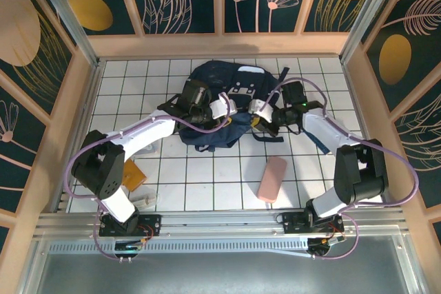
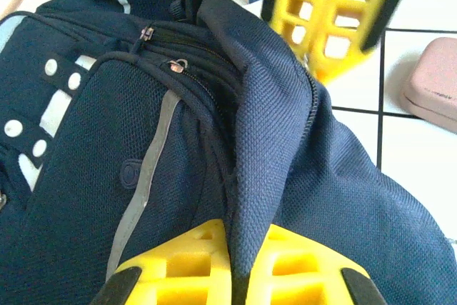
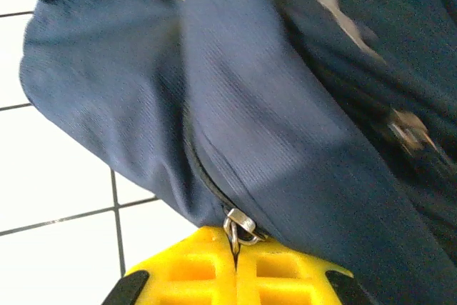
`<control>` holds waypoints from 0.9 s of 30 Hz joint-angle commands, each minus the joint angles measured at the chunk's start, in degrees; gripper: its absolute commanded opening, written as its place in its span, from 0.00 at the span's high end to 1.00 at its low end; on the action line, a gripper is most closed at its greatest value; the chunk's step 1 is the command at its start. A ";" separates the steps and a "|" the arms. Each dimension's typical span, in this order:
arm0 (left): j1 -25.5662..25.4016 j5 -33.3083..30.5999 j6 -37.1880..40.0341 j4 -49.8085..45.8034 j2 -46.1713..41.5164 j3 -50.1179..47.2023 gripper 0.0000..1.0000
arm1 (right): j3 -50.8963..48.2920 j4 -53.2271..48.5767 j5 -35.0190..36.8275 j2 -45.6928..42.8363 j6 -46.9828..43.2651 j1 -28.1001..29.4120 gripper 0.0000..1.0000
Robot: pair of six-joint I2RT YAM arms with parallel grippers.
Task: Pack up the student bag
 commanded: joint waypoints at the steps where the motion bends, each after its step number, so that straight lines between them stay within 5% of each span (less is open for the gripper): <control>1: 0.28 5.38 -6.74 7.67 1.13 2.79 1.00 | 2.57 -2.59 -4.39 -2.57 1.57 6.21 1.00; 7: 0.30 13.29 -11.80 10.91 2.84 3.60 1.00 | 2.49 1.28 -5.02 -3.17 4.35 9.08 1.00; 13: 0.28 10.66 8.66 -2.53 -2.43 1.09 0.97 | 1.72 -1.14 -0.50 -5.57 0.73 3.34 1.00; 15: 0.29 5.83 11.91 -2.15 -4.71 -2.00 0.48 | 2.19 -1.45 -0.56 -6.85 -0.48 1.94 1.00; 16: 0.34 3.19 12.70 -1.95 -5.73 -3.35 0.37 | 2.61 -1.93 -0.82 -7.12 -0.87 1.37 1.00; 23: 0.48 -14.30 21.70 -3.52 -8.62 -8.61 0.53 | 3.49 -3.48 0.59 -7.85 -3.28 0.84 1.00; 27: 0.69 -17.47 22.84 -4.16 -7.95 -8.64 0.71 | 3.63 -4.15 1.56 -8.40 -4.00 0.96 1.00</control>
